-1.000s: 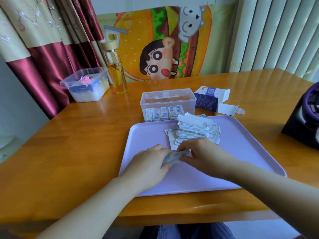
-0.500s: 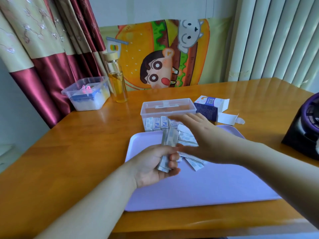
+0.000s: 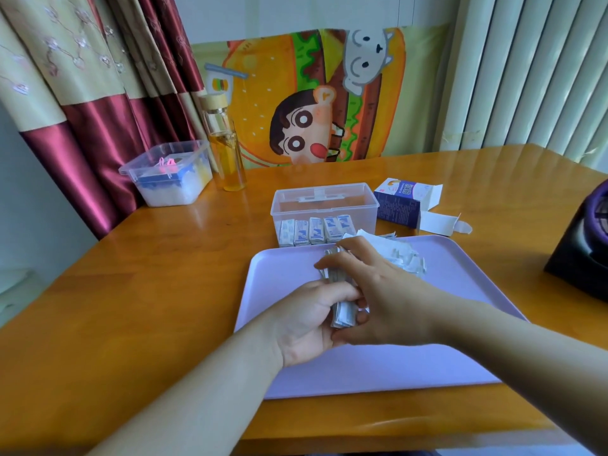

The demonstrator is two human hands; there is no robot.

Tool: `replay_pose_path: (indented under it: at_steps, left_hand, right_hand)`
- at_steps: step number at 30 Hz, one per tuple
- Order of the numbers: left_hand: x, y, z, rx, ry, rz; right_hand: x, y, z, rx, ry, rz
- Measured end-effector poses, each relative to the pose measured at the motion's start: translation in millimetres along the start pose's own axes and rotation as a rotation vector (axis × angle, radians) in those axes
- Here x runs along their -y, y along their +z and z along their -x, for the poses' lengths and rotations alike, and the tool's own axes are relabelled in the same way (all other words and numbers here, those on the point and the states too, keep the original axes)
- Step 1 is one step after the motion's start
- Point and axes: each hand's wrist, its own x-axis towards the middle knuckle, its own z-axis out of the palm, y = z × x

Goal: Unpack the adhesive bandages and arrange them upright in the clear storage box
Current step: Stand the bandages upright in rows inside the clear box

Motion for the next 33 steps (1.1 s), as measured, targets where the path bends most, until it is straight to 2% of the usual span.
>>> replay_pose_path:
  at_steps: [5,8,11,15,18,21,23,25,28,30,33]
  left_hand:
    - [-1.2,4.7,2.8,-0.071,0.088,-0.013]
    - [-4.8,-1.7,1.4,-0.069,0.078,-0.034]
    - [-10.2,-9.5,2.3,0.023,0.017,-0.038]
    - [-19.5,-12.7,-1.7,0.135,-0.012,-0.1]
    - [-32.9,-9.8,-10.4,0.106,0.021,-0.159]
    - [-53.3,-3.7,-24.8,-0.061,0.125,-0.251]
    - [-69.1,-1.7,-38.4,-0.215,0.248,-0.479]
    - [-86.2,-3.2,-52.0,-0.354,0.395,-0.821]
    - [-110.9,-10.2,-73.0,-0.449,0.547,-1.119]
    - [-124.8,-16.0,-89.3,-0.475,0.608,-1.163]
    - [-136.5,-24.5,-113.5,-0.459,0.592,-1.039]
  right_hand:
    - [-1.2,-5.6,-0.3,0.005,-0.032,-0.026]
    - [-1.2,-18.3,-5.5,0.003,0.02,-0.265]
    - [-5.3,-32.8,-11.7,-0.004,0.16,-0.48]
    - [-12.8,-43.9,-20.3,0.047,0.219,-0.745]
    - [-16.9,-56.2,-31.7,0.013,0.206,-0.673]
    - [-20.7,-73.6,-51.4,-0.086,0.196,-0.54]
    - [-26.6,-84.1,-66.7,-0.179,0.202,-0.447]
    - [-34.0,-93.6,-81.6,-0.254,0.221,-0.373]
    - [-45.0,-104.4,-101.7,-0.339,0.221,-0.305]
    - [-54.5,-107.3,-113.7,-0.396,0.237,-0.244]
    - [-74.2,-106.9,-129.7,-0.448,0.3,-0.174]
